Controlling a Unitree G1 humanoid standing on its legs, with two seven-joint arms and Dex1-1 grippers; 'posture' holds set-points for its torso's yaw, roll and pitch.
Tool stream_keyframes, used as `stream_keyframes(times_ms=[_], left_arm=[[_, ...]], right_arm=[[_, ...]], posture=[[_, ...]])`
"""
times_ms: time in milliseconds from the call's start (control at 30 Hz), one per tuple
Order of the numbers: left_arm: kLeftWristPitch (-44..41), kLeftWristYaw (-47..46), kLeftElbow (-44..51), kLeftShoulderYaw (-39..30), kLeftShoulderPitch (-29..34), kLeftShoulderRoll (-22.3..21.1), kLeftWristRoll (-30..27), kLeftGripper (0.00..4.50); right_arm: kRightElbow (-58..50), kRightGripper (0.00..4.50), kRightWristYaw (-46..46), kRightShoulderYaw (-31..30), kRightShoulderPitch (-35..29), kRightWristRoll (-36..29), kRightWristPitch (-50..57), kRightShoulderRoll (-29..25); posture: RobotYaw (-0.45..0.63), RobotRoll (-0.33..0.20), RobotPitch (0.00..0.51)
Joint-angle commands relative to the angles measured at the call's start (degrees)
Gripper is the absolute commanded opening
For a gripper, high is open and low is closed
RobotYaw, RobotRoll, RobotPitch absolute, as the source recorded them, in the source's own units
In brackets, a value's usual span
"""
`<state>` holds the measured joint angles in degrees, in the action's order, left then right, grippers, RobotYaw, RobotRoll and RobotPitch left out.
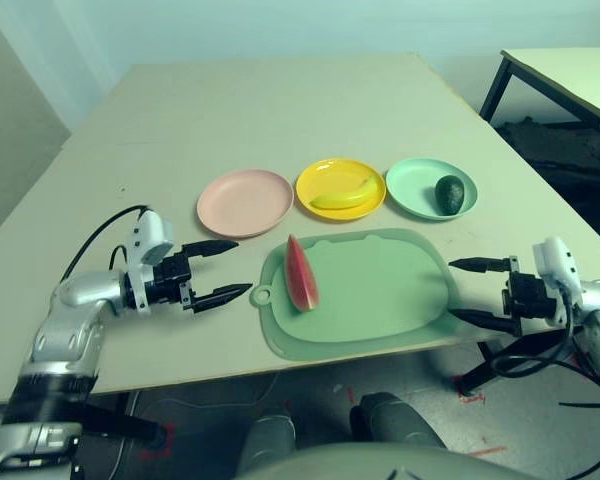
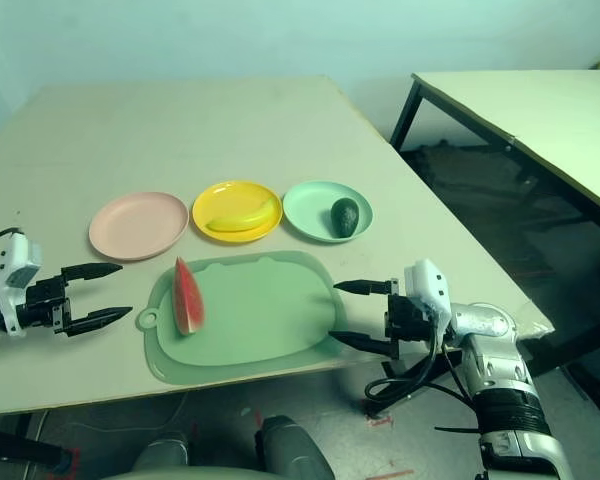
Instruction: Place the fruits into color-matched plates.
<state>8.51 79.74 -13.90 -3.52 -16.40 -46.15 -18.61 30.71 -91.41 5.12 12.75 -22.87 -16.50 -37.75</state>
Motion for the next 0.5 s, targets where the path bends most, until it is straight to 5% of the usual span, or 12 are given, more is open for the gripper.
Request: stream_keyframes(times_ms=[33,167,500], left_arm=[[11.70,7.21,-4.70,5.00,-9.01,-1.77,5.09,4.50],[18.97,12.22,-10.73,9.33,-17.58,-1.32,6.36,4.50],[32.39,12.76,-19.16,37.26,-34.38,-4.77,-0.92,4.50]], right_arm=[[1.27,4.47,-0.59,-0.27,1.52,-0.36,-0.80,1.12],[1.22,4.47,-0.49,-0.35,1.75,-0.03,-1.09,1.70],[-1.50,4.47,-0.78,-0.27,-0.23,-0.74,-0.50,1.61]], posture=[[-0.11,0.000,0.018],[-0.13,0.000,0.015],[-0.20,0.000,0.005]])
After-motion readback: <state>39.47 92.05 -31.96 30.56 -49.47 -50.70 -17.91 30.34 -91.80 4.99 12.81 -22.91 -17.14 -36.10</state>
